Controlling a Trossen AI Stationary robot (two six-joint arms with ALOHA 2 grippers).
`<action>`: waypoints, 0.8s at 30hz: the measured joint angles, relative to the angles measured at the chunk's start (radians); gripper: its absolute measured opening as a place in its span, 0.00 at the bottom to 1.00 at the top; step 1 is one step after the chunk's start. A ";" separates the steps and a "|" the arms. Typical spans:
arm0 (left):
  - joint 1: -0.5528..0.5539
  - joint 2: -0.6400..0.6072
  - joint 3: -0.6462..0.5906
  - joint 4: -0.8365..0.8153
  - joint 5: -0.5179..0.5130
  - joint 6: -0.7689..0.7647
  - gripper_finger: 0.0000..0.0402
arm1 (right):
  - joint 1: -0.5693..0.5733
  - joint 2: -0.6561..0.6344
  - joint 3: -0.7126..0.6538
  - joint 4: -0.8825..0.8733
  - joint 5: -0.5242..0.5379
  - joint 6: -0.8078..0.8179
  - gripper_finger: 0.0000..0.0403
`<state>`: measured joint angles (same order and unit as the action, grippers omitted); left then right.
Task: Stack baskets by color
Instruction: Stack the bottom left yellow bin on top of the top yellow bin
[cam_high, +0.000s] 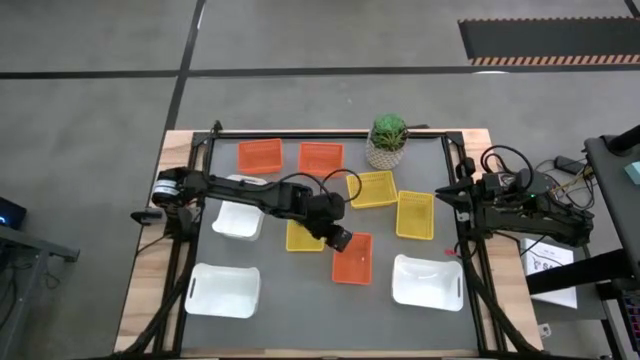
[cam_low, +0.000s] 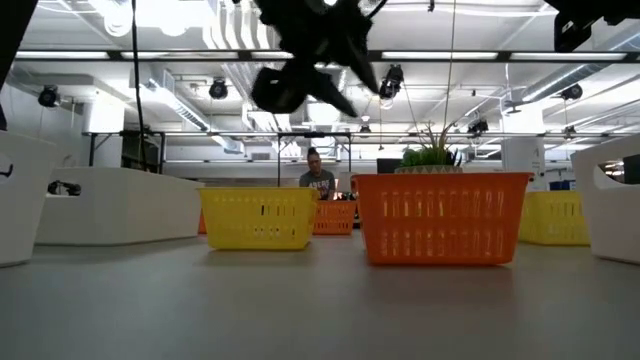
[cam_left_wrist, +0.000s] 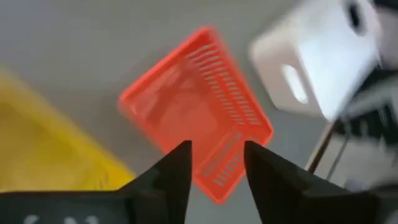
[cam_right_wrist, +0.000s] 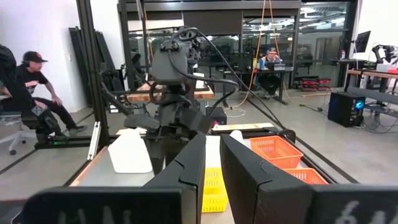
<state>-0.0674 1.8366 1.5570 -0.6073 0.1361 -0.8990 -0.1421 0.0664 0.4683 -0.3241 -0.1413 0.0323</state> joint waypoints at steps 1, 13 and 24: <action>-0.003 0.000 0.000 0.034 0.018 0.104 0.34 | 0.000 0.000 0.000 0.000 0.000 -0.001 0.11; -0.140 0.011 0.004 0.317 -0.046 0.651 0.35 | 0.000 0.000 0.006 0.012 0.000 -0.003 0.11; -0.149 0.010 0.003 0.493 -0.141 0.362 0.35 | 0.000 0.000 0.006 0.011 -0.044 0.047 0.11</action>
<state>-0.2168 1.8465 1.5603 -0.1143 -0.0047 -0.5372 -0.1421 0.0662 0.4739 -0.3126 -0.1854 0.0796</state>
